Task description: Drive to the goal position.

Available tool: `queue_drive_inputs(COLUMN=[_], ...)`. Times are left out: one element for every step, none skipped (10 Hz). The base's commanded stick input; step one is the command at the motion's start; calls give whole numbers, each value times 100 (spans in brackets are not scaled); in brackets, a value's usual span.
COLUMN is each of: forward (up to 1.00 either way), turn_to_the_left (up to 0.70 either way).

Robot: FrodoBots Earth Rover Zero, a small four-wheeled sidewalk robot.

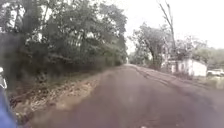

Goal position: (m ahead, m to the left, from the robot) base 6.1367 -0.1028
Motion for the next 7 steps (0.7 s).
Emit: queue_drive_inputs(forward=[70, 70, 70, 70, 70, 70, 70], turn_to_the_left=[-2, -14, -26, -28, -30, -32, -34])
